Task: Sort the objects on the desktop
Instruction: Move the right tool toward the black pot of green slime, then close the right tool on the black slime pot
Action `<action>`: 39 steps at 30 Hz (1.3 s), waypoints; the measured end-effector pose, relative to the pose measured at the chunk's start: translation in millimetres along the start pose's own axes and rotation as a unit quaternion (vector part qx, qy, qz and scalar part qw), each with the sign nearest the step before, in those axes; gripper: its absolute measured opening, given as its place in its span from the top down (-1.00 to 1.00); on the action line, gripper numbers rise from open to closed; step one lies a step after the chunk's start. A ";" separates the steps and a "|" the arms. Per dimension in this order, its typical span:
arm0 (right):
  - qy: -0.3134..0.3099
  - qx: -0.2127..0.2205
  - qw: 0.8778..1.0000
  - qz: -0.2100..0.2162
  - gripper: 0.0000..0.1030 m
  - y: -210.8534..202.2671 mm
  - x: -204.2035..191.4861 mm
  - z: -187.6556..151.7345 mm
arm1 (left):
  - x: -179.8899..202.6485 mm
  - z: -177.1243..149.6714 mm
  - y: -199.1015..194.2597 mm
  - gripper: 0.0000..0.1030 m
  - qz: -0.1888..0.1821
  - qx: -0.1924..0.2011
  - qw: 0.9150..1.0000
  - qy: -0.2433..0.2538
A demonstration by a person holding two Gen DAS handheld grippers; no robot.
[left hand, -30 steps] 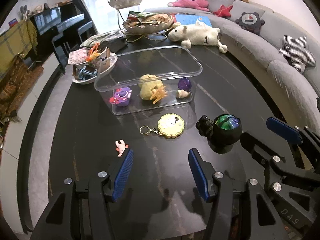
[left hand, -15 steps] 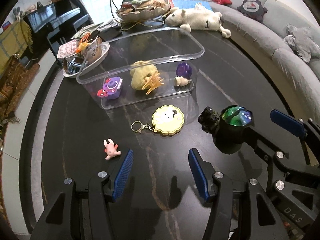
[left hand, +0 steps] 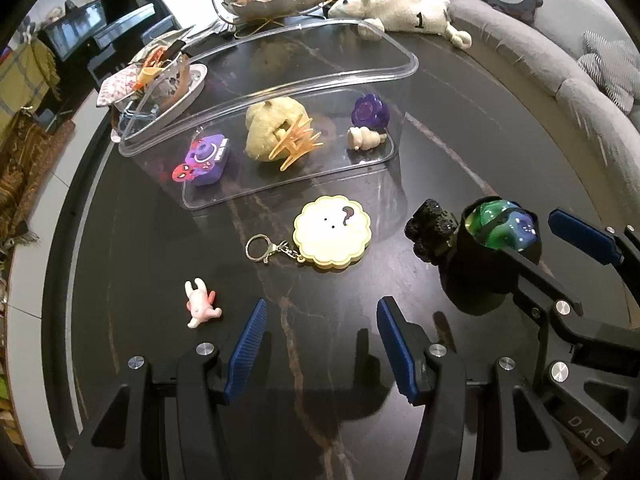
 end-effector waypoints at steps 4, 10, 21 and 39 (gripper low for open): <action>0.001 -0.005 1.000 0.004 -0.20 6.4 0.5 -0.1 | -1.1 1.4 6.4 -0.04 0.001 -0.005 1.000 -0.002; 0.004 -0.012 1.000 0.014 -0.20 17.0 1.6 0.4 | -2.5 3.7 14.6 -0.04 0.005 -0.011 1.000 -0.004; 0.010 -0.015 1.000 0.023 -0.21 28.2 3.8 0.1 | -4.3 6.9 25.9 -0.04 0.007 -0.021 1.000 -0.010; 0.000 -0.002 1.000 0.001 -0.18 2.7 -2.4 3.6 | -4.2 2.0 6.1 -0.04 -0.019 -0.005 1.000 -0.009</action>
Point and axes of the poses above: each gripper's, at about its wrist camera, not at the fingertips, and y roughly the way its jaws point, x to its right, z to its top, the point moved 5 cm from there along y, roughly the way its jaws point, and after that the axes turned 5 degrees about -z, right-handed, at the moved point
